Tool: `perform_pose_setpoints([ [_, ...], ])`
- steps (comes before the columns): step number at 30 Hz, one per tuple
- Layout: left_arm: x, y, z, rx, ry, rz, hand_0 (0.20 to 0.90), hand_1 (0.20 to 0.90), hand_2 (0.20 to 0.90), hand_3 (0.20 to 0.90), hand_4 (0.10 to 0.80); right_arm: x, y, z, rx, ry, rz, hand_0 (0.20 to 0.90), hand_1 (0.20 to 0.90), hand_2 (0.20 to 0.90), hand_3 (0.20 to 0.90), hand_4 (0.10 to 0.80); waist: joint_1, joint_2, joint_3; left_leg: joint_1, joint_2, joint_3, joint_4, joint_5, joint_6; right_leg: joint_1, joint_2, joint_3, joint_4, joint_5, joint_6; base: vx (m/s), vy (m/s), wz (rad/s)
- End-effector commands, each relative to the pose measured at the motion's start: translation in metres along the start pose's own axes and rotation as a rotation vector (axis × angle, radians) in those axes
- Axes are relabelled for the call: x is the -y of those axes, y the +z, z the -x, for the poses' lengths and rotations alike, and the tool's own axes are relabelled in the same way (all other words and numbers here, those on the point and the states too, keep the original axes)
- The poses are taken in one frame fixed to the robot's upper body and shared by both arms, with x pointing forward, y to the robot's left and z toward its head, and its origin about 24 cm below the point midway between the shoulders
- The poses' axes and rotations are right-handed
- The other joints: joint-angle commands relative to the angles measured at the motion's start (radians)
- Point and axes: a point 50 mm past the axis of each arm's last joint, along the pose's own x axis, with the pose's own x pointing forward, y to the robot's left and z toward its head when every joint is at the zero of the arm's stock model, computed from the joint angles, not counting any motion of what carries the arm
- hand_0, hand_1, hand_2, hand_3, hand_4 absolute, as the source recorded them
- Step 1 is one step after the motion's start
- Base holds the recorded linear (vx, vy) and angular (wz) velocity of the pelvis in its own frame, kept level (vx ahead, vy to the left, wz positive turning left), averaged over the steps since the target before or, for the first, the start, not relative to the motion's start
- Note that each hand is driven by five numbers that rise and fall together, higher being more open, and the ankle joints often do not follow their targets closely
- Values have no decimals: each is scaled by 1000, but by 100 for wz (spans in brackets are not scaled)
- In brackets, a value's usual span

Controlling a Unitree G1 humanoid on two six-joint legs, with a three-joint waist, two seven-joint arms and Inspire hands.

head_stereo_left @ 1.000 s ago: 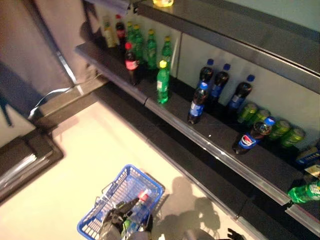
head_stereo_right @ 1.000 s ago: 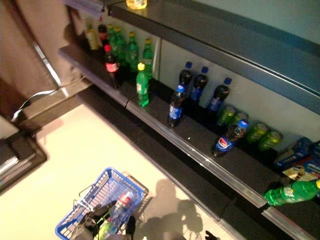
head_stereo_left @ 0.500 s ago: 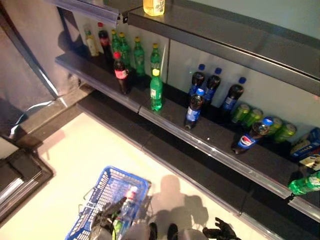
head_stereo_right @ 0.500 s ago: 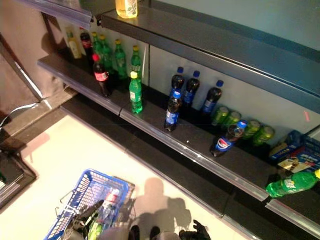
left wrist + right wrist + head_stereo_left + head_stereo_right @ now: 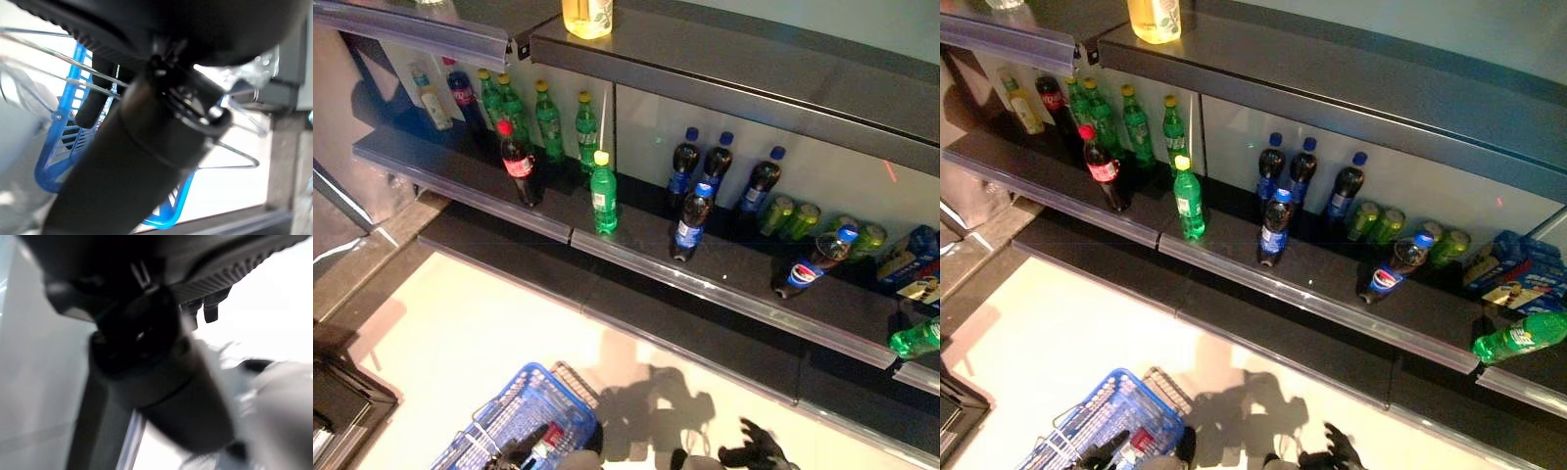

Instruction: Pick up the drink and place into the basket.

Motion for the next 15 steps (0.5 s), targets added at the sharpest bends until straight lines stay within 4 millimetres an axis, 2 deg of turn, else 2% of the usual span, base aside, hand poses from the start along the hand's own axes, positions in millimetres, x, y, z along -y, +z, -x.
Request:
perform_pose_setpoints([
  [1,14,20,2,123,-88,-4,300,300,300,200,100,10,58,-2,227,46,106,900,900,900,900,800,13,19,13,2,37,19,110,-93,-6,-32,-12,8,-112,219,1,-6,-58,-2],
  [2,14,19,3,119,-91,-7,300,300,300,200,100,10,78,4,316,74,153,900,900,900,900,800,14,15,13,6,42,23,103,-92,-6,-29,-12,8,-119,220,2,-4,-50,-1],
  [3,14,19,3,118,-91,-8,300,300,300,200,100,10,80,5,330,78,154,900,900,900,900,800,14,14,13,6,43,23,102,-92,-6,-29,-12,8,-120,220,2,-3,-75,-1],
  [5,15,17,4,113,-95,-19,300,300,300,200,100,15,118,17,489,104,204,900,900,900,900,800,22,5,11,12,56,28,86,-86,-7,-21,-4,3,-128,217,0,0,-81,-2],
  [7,17,17,5,114,-100,-28,300,300,300,200,100,18,134,23,563,97,216,900,900,900,900,800,26,2,11,14,62,26,78,-82,-8,-19,0,1,-130,215,-1,1,-84,-2],
  [8,18,16,5,113,-103,-34,300,300,300,200,100,22,147,28,613,90,213,900,900,900,900,800,29,-1,11,16,67,25,73,-79,-10,-16,3,0,-132,214,-2,2,-118,2],
  [9,20,15,5,113,-107,-41,300,300,300,200,100,30,168,37,696,71,215,900,900,900,900,800,34,-4,10,20,74,22,63,-75,-12,-11,8,-3,-136,211,-4,4,-110,4],
  [13,22,12,6,107,-108,-55,300,300,300,200,100,52,222,66,950,-23,193,900,900,900,900,800,51,-6,7,31,91,11,38,-62,-21,3,20,-12,-146,205,-9,0,-71,7],
  [14,23,12,6,103,-104,-62,300,300,300,200,100,59,242,78,1040,-72,170,900,900,900,900,800,58,-6,5,35,96,6,31,-58,-25,9,23,-18,-149,202,-10,4,-44,8],
  [15,23,12,6,101,-103,-64,300,300,300,200,100,61,247,81,1070,-88,163,900,900,900,900,800,59,-6,4,36,97,6,30,-58,-26,10,23,-19,-150,201,-11,15,-35,4],
])
